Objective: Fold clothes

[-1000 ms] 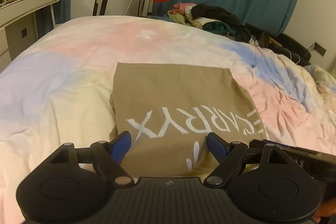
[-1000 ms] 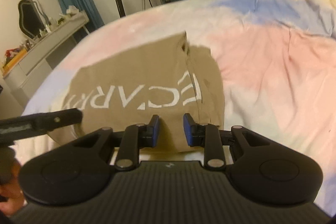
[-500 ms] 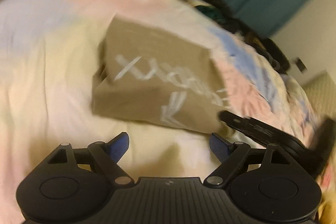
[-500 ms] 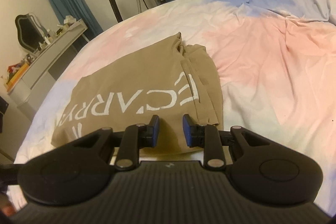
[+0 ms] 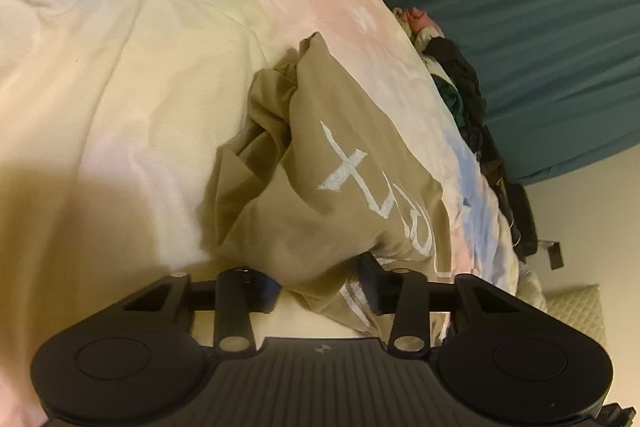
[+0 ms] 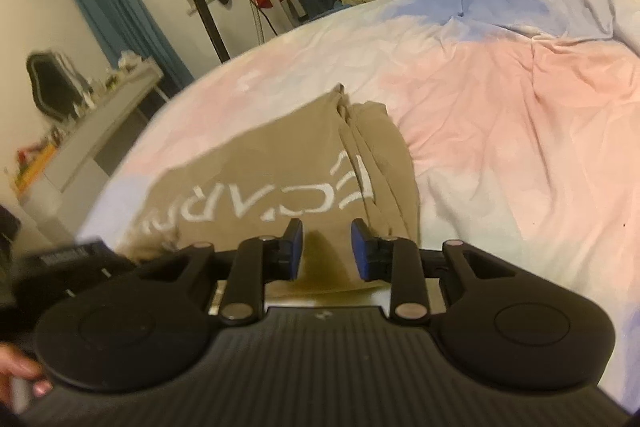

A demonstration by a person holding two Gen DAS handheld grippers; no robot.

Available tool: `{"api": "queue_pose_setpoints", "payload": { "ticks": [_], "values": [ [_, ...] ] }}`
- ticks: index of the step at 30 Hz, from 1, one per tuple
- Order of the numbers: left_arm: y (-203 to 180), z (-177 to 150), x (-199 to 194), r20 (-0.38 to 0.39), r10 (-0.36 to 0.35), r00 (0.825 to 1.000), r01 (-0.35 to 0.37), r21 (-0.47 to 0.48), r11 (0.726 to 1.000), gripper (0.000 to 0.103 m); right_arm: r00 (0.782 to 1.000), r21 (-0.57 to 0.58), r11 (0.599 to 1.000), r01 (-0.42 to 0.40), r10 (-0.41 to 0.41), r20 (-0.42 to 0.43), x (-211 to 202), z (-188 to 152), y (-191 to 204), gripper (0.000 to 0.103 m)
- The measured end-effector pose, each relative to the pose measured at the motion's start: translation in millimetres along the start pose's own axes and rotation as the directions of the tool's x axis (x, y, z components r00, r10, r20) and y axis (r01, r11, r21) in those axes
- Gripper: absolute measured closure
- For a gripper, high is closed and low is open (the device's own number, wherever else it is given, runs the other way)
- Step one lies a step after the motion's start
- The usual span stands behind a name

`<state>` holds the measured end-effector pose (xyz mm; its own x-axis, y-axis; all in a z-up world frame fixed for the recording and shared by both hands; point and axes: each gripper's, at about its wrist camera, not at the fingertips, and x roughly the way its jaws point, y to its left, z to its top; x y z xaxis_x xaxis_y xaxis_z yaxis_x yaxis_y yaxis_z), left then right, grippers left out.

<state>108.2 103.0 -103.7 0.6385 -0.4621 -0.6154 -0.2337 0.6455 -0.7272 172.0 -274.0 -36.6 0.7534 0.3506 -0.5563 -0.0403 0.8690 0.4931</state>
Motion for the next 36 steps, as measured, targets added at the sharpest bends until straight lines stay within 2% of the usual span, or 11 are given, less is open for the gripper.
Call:
{"api": "queue_pose_setpoints", "payload": {
  "ticks": [1,3,4,6,8,11,16,22,24,29,36],
  "values": [
    [0.9,0.6,-0.8,0.001,-0.003,1.000,0.003,-0.012,1.000,0.068,1.000,0.018,1.000,-0.013,0.013,0.003,-2.5,1.7,0.0,0.062],
    [2.6,1.4,-2.7,0.002,-0.007,1.000,0.007,-0.027,1.000,0.071,0.997,0.107,0.991,-0.082,0.082,0.012,-10.3,3.3,-2.6,0.023],
    [3.5,1.4,-3.8,0.004,-0.007,1.000,0.007,-0.030,1.000,0.071,0.991,0.172,0.977,-0.130,0.130,0.013,-13.6,2.7,-5.1,0.016],
    [3.1,0.6,-4.4,0.008,-0.006,1.000,0.006,-0.027,1.000,0.073,0.975,0.298,0.930,-0.214,0.224,-0.001,-15.9,0.3,-10.0,0.015],
    [2.3,0.1,-5.1,0.009,-0.003,1.000,0.003,-0.023,1.000,0.073,0.946,0.414,0.866,-0.280,0.322,-0.036,-11.9,-4.5,-14.3,0.015],
    [1.9,-0.8,-6.1,0.011,0.001,1.000,-0.001,-0.021,1.000,0.073,0.907,0.537,0.781,-0.321,0.416,-0.064,-1.4,-17.2,-18.6,0.015],
    [3.9,0.1,-8.5,0.008,0.000,1.000,0.000,-0.034,0.999,0.073,0.878,0.617,0.731,-0.293,0.461,-0.129,26.9,-32.5,-21.2,0.015],
    [5.1,1.5,-8.5,0.005,-0.002,1.000,0.002,-0.048,0.999,0.072,0.877,0.668,0.695,-0.266,0.462,-0.131,47.2,-43.2,-25.9,0.015],
    [5.5,1.1,-8.6,0.004,0.000,1.000,0.000,-0.052,0.999,0.072,0.890,0.674,0.690,-0.262,0.443,-0.107,49.3,-42.1,-29.8,0.016],
    [6.7,1.2,-9.0,0.000,0.002,1.000,-0.002,-0.059,0.998,0.072,0.938,0.654,0.724,-0.219,0.342,-0.064,44.4,-35.2,-40.1,0.017],
    [10.9,1.4,-12.4,-0.015,0.002,1.000,-0.003,-0.094,0.996,0.068,0.962,0.635,0.752,-0.178,0.268,-0.048,44.7,-33.6,-52.8,0.029]
  ]
}}
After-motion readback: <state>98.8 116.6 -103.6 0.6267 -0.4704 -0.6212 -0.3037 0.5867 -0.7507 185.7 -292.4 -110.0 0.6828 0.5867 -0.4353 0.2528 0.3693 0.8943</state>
